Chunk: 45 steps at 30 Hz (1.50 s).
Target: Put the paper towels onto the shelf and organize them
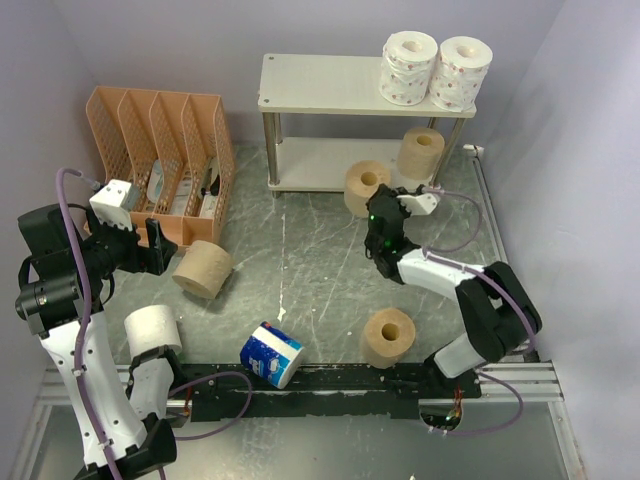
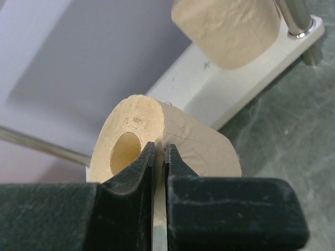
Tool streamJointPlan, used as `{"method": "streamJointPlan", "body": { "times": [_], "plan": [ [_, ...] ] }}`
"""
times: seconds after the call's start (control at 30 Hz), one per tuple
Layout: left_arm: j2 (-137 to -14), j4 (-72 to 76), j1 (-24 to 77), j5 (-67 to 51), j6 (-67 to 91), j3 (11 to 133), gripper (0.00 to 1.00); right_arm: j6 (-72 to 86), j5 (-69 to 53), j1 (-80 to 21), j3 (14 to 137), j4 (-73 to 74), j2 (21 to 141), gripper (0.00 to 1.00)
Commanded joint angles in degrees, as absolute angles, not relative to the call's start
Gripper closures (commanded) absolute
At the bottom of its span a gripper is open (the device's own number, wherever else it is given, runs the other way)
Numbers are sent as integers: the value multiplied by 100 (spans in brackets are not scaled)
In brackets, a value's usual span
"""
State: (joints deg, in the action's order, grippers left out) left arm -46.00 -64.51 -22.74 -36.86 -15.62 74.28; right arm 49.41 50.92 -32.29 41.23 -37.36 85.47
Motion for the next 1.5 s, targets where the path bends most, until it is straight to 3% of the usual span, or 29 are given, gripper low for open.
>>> {"method": "streamJointPlan", "body": {
  "times": [0.0, 0.47, 0.93, 0.97, 1.0, 1.07, 1.13, 1.17, 1.33, 1.47],
  "plan": [
    [-4587, -6354, -2322, -3831, -1607, 7414, 6, 5388, 4944, -2784, 4817, -4426, 8956, 100],
    [-4492, -6368, -2325, -3842, -1617, 7418, 6, 6072, 3576, -1604, 6968, -4014, 11009, 100],
    [-4614, -6196, -2328, -3858, -1608, 7233, 6, 5508, 3430, -1536, 6971, -4065, 11163, 100],
    [-4625, -6204, -2332, -3870, -1613, 7238, 6, 5428, 3416, -1530, 6957, -4012, 11095, 94],
    [-4627, -6210, -2329, -3870, -1617, 7242, 6, 5317, 3406, -1529, 6932, -3974, 11012, 81],
    [-4648, -6215, -2326, -3876, -1625, 7242, 6, 5117, 3388, -1542, 6802, -3979, 10778, 49],
    [-4659, -6215, -2326, -3891, -1626, 7242, 6, 4870, 3450, -1589, 6601, -4038, 10472, 6],
    [-4661, -6218, -2333, -3902, -1634, 7249, 6, 4687, 3473, -1622, 6481, -4106, 10304, 1],
    [-4644, -6223, -2338, -3899, -1635, 7251, 6, 4042, 2704, -1800, 5382, -4205, 8813, 0],
    [-4662, -6312, -2394, -3854, -1629, 7357, 6, 3668, 228, -1927, 4391, -4199, 7741, 5]
  ]
}}
